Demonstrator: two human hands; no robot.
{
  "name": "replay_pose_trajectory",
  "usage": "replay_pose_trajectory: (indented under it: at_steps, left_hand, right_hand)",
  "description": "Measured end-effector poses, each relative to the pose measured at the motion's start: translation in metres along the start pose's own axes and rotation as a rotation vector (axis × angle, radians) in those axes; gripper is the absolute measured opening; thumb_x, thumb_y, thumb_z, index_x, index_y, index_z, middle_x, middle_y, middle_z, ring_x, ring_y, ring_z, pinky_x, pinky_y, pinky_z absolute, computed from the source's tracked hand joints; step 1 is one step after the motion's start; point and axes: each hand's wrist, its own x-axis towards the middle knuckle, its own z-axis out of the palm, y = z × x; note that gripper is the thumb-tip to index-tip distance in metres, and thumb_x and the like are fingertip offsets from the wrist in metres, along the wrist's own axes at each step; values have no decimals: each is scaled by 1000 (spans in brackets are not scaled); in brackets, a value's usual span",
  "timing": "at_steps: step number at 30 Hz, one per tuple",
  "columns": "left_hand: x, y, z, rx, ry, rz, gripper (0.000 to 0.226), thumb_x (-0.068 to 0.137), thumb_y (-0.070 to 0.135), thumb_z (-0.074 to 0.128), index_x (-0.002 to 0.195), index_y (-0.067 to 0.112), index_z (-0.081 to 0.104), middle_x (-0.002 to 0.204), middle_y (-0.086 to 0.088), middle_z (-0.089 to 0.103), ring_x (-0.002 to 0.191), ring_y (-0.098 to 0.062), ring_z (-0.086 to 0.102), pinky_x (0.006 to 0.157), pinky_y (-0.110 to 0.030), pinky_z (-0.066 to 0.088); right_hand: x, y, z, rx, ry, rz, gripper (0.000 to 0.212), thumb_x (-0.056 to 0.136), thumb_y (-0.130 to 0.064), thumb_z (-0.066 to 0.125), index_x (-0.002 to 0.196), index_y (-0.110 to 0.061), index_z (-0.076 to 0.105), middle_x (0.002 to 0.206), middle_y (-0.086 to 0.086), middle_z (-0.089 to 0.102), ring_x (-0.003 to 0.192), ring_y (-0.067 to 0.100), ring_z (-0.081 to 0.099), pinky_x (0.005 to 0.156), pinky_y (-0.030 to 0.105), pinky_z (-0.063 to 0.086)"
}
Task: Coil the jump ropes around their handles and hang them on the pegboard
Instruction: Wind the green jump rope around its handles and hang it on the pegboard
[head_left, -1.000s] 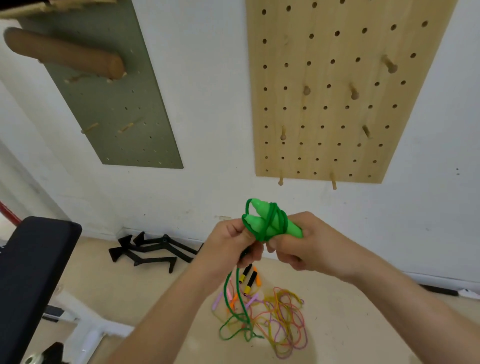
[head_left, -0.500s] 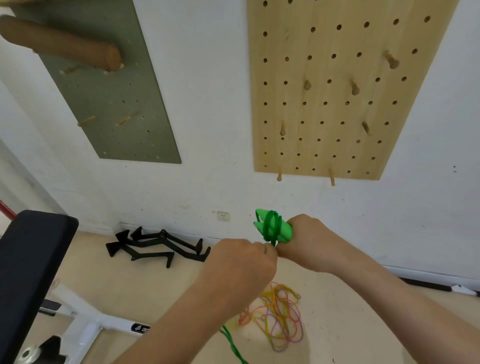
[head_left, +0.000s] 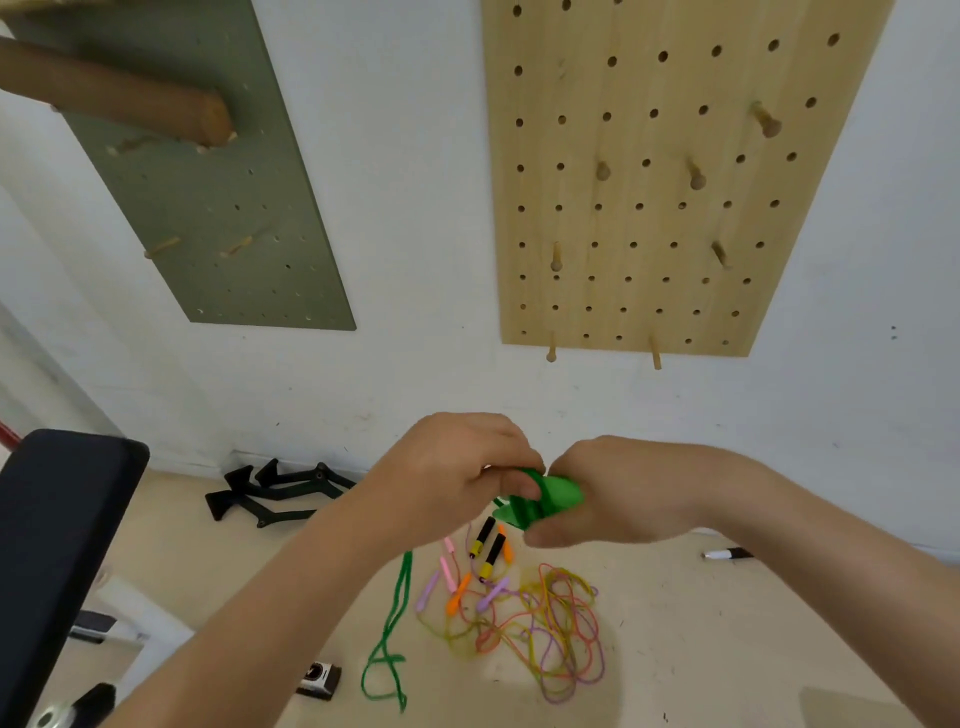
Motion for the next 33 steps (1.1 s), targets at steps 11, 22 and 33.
replay_pose_trajectory:
  at_steps: [11, 22, 33]
  left_hand:
    - [1, -6, -10, -711, -14, -335, 10, 74, 24, 77, 79, 15, 77, 76, -13, 71, 73, -24, 62, 70, -35, 51]
    - [-5, 27, 62, -1001, 403, -559, 37, 94, 4, 50, 63, 16, 66, 61, -7, 63, 41, -12, 34, 43, -19, 27]
    - [-19, 44, 64, -200, 127, -534, 19, 99, 35, 39, 104, 26, 54, 64, 1, 67, 51, -11, 56, 57, -31, 47]
  right_hand:
    - [-6, 0, 1, 515, 478, -195, 63, 94, -51, 41, 61, 3, 48, 46, -4, 34, 42, 12, 30, 44, 23, 28]
    - [16, -2, 27, 1280, 794, 152, 47, 99, -39, 42, 66, -8, 54, 56, 15, 55, 36, 12, 48, 35, 16, 34]
    - [35, 5, 35, 571, 1170, 200, 49, 102, -31, 29, 69, -4, 54, 59, 8, 55, 56, 26, 50, 56, 34, 35]
